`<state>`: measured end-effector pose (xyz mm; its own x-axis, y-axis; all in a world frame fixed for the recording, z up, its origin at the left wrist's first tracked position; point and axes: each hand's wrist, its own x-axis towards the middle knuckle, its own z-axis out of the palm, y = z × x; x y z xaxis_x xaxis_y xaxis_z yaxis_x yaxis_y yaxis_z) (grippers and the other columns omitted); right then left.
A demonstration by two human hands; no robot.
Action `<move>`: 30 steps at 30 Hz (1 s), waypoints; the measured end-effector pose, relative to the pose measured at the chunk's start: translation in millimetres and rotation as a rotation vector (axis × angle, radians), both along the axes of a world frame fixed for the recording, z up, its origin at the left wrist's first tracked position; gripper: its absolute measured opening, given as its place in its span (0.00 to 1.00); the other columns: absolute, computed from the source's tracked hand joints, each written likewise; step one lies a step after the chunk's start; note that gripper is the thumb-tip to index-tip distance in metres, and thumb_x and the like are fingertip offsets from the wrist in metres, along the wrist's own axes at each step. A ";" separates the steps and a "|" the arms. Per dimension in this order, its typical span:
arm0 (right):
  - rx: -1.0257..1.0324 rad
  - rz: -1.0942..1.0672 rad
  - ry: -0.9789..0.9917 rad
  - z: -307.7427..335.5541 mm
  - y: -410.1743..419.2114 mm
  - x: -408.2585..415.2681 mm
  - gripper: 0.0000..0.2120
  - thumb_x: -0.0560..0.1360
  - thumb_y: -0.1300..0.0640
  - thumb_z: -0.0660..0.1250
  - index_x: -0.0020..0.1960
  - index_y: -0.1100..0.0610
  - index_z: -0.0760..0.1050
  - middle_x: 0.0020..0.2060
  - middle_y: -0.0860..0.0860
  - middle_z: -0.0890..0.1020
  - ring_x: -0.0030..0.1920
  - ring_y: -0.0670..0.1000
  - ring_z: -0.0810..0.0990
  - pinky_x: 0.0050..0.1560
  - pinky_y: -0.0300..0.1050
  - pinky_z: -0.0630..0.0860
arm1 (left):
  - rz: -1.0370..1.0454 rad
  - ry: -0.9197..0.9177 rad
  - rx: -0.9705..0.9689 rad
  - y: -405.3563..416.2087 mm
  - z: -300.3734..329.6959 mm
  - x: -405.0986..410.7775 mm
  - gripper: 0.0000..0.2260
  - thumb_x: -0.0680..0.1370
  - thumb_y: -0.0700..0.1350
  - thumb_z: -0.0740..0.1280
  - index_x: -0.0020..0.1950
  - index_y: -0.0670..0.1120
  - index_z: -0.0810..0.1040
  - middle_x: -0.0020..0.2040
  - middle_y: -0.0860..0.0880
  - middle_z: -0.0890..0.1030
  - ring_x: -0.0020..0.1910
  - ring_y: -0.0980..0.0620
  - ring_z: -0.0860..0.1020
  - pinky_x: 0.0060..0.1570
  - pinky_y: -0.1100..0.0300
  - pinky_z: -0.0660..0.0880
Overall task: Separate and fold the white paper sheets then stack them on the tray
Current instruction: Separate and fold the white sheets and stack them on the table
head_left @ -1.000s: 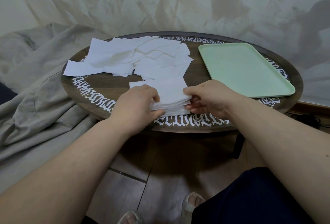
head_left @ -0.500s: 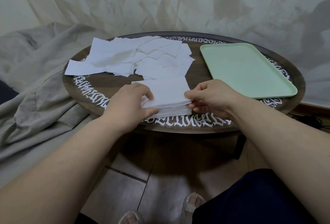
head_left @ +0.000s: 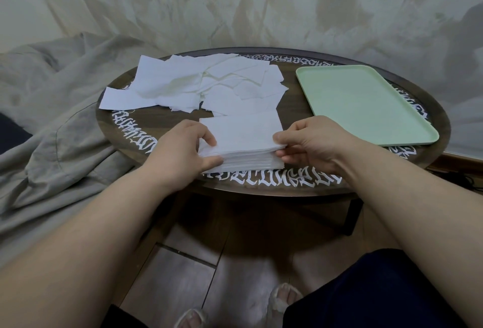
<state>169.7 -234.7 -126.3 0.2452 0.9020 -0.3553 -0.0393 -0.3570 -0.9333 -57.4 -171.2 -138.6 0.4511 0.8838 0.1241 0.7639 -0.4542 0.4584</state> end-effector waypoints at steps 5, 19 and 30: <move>-0.021 0.008 -0.034 -2.7 0.0 0.3 0.12 0.72 0.67 0.71 0.36 0.60 0.70 0.35 0.58 0.79 0.30 0.50 0.81 0.35 0.42 0.81 | 0.025 -0.041 -0.052 2.1 1.1 -3.8 0.14 0.70 0.48 0.78 0.51 0.51 0.77 0.58 0.52 0.75 0.54 0.55 0.76 0.53 0.60 0.68; -0.042 0.026 -0.175 -9.4 2.7 2.7 0.09 0.72 0.62 0.73 0.43 0.57 0.73 0.35 0.54 0.80 0.31 0.49 0.78 0.31 0.39 0.73 | 0.080 -0.061 -0.125 4.7 8.2 -10.0 0.17 0.70 0.49 0.77 0.53 0.52 0.75 0.50 0.51 0.79 0.38 0.66 0.76 0.38 0.66 0.68; 0.154 0.179 -0.808 -4.9 6.6 -3.0 0.16 0.66 0.46 0.76 0.42 0.50 0.70 0.45 0.51 0.76 0.41 0.49 0.75 0.37 0.41 0.69 | 0.060 0.006 -0.130 5.5 0.7 -10.3 0.18 0.69 0.49 0.77 0.53 0.53 0.71 0.52 0.51 0.79 0.40 0.64 0.79 0.35 0.66 0.67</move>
<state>166.7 -228.2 -131.2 0.2199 0.9755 -0.0022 0.7068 -0.1609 -0.6888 -67.6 -165.7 -137.9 0.3972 0.9177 0.0046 0.7907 -0.3448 0.5059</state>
